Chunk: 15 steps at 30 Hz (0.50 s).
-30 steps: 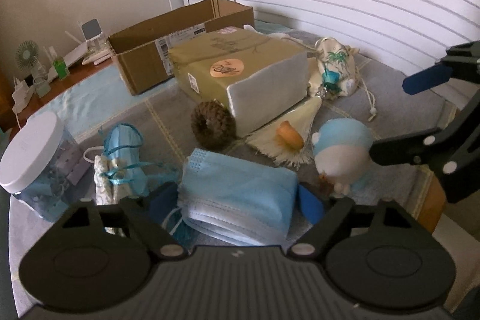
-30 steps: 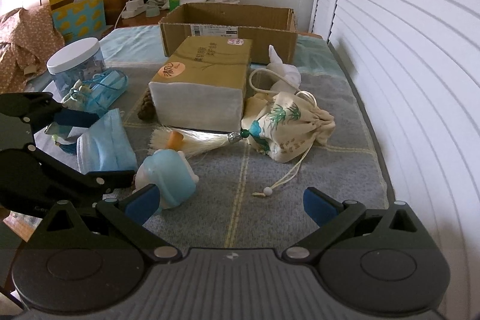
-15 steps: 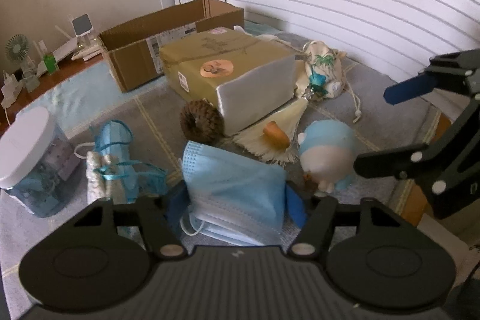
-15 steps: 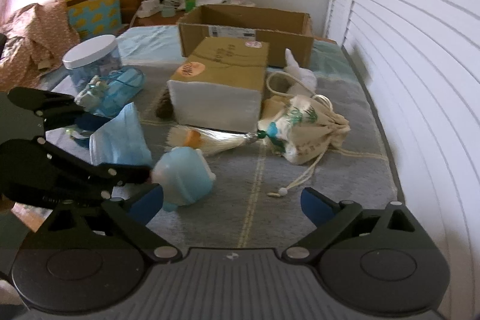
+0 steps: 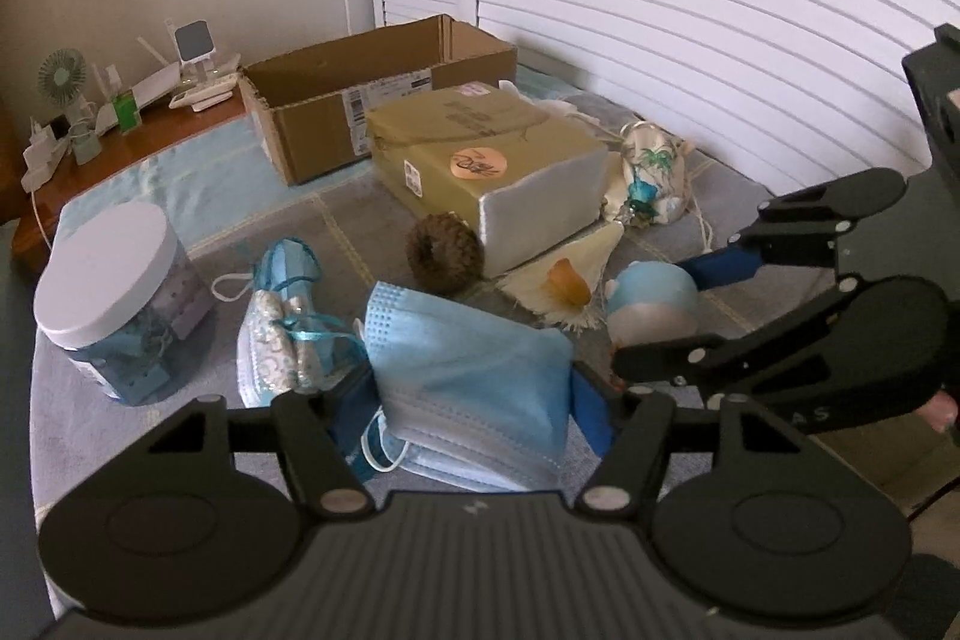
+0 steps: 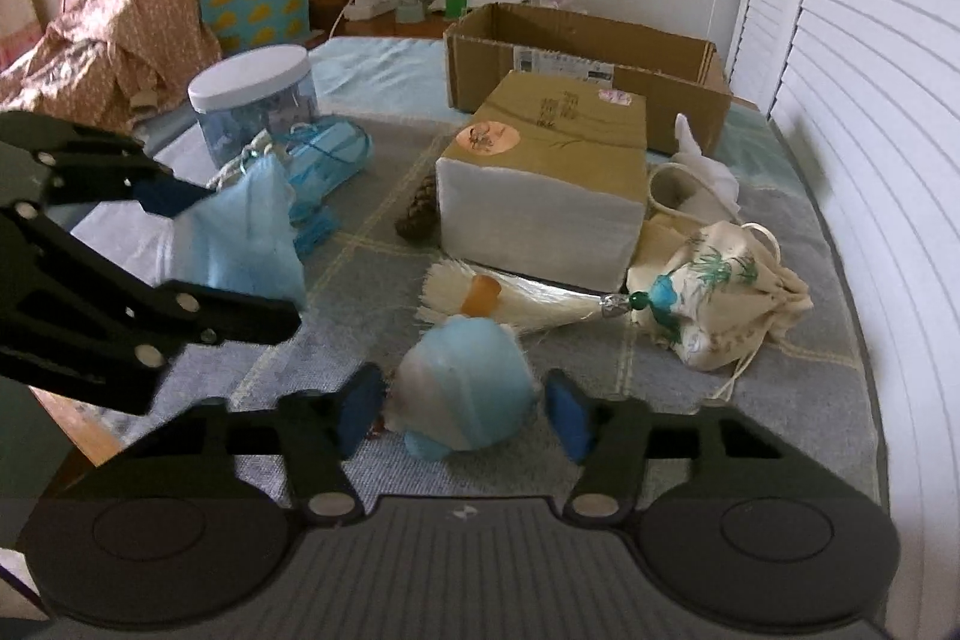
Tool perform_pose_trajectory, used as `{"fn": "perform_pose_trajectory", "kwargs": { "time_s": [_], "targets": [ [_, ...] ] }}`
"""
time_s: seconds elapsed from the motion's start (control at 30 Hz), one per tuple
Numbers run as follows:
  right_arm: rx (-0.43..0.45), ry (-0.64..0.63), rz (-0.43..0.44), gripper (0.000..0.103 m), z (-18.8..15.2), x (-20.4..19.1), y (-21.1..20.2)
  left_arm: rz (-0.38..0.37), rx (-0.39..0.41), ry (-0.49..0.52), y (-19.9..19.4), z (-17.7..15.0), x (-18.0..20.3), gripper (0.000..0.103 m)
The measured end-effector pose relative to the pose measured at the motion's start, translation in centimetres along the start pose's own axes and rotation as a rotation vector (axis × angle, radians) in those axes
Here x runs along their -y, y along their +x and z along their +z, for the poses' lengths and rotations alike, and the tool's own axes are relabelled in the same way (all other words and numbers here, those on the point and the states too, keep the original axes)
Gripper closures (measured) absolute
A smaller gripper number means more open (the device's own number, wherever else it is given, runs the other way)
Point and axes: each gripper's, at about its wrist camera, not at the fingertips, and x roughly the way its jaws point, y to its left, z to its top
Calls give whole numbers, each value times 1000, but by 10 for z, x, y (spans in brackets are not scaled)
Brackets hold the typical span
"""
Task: Organize soft objects
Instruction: 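Grasp the blue-and-white ball with the right tool while the left tool grasps a light blue face mask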
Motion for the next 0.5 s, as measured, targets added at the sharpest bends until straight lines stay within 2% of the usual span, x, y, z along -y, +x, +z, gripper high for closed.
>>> {"fn": "perform_pose_trajectory", "kwargs": {
  "time_s": [0.1, 0.5],
  "targets": [
    [1, -4, -9, 49, 2, -1, -3, -7, 0, 0, -4, 3, -2, 36],
    [68, 19, -62, 50, 28, 16, -38, -23, 9, 3, -15, 42, -18, 36]
  ]
}}
